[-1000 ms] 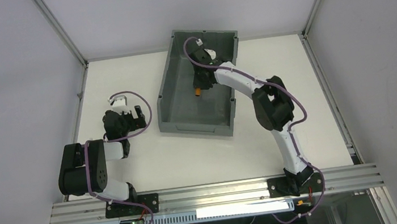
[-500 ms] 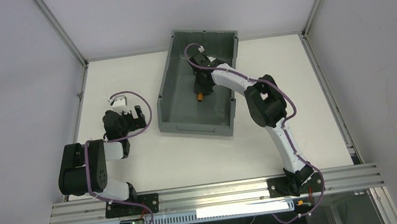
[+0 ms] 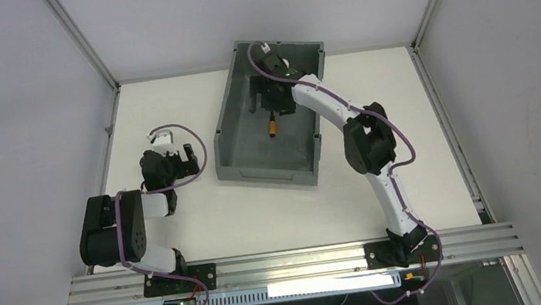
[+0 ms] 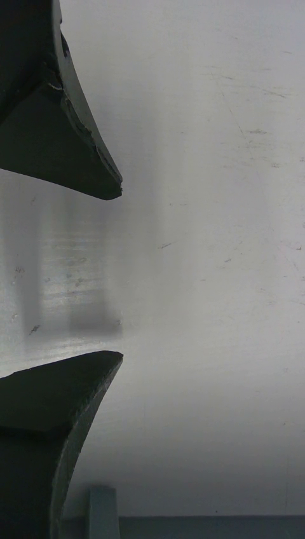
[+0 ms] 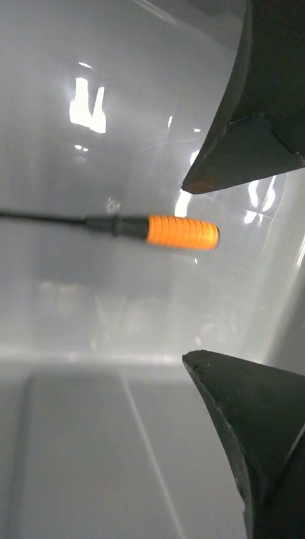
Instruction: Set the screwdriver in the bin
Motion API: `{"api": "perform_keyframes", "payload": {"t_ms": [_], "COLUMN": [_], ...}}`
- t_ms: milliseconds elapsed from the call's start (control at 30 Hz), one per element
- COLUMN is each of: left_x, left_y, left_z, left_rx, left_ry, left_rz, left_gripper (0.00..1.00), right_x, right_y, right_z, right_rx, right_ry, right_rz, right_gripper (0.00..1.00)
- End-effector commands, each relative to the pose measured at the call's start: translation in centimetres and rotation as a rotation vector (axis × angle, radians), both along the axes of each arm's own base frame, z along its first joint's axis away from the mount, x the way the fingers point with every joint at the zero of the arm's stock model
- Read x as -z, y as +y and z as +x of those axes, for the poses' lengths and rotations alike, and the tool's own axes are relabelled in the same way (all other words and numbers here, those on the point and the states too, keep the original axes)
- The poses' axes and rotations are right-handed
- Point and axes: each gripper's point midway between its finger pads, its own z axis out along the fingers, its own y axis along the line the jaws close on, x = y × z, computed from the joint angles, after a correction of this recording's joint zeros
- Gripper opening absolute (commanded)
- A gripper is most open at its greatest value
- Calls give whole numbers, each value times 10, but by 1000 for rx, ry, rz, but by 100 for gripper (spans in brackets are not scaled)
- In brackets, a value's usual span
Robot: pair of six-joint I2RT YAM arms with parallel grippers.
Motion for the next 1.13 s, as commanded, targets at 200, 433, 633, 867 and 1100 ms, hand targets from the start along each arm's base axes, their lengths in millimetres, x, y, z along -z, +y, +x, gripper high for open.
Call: {"api": "perform_keyframes", "payload": {"t_ms": [200,433,633,867,1100], "left_x": [-15,-15,-15,-15,-15], "left_y": [-5,-5,-5,-5,-5], "left_z": [8,8,9,9,9], "left_rx": [25,24,25,25,25], "left_ry": [-57,-55,-56,-56,-54], "left_rz": [9,9,10,9,9], "left_gripper": [98,98,99,99,99], "right_x": [-236,-228,-160,-85,-52], "right_y": [-99,-265,-335,-338,-339], "right_z": [10,-4,-40,-62,-69], "right_rx": [-118,207,362,387,411], "right_ry": [-577,-698,-745,-657,-657], "right_rz": [15,-72,-172,-167,-155], "right_gripper": [99,99,99,99,99]}}
